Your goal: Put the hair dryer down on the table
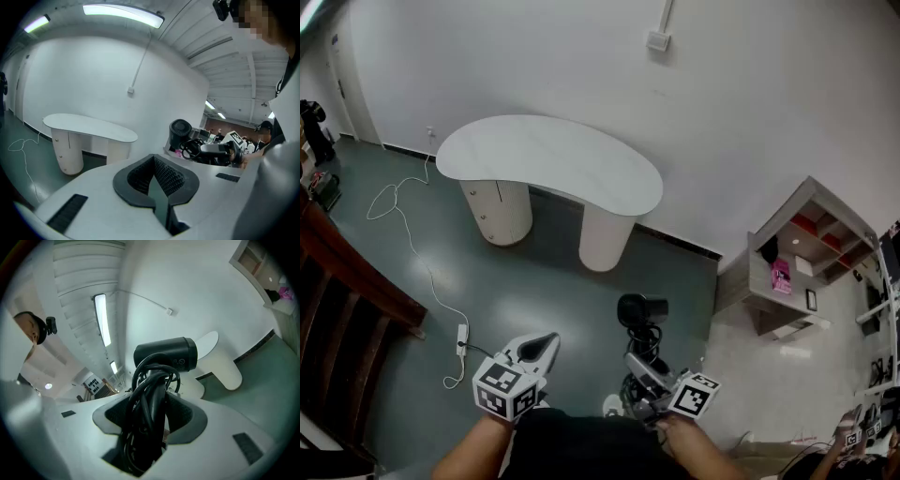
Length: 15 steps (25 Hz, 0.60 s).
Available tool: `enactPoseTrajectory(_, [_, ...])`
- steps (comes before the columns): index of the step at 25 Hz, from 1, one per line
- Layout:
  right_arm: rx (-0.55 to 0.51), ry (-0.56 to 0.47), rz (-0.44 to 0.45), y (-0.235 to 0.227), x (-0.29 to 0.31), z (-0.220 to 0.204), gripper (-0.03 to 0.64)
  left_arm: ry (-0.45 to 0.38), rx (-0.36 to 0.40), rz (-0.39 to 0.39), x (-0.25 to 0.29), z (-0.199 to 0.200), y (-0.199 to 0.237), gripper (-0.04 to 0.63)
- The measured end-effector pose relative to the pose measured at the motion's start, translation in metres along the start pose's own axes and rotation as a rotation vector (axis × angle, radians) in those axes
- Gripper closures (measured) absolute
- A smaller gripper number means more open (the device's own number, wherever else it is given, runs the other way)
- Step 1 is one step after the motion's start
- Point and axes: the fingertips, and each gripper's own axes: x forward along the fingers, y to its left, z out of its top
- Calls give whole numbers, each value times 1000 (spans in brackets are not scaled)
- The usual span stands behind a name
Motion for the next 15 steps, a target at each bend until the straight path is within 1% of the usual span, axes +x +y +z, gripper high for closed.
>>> enactPoseTrajectory(11, [-58,16,2,7,2,0,408,-5,2,-10,-1,0,0,584])
enactPoseTrajectory(15, [-63,14,33,17,9,-1,408,7,12,-18,-3,-2,7,584])
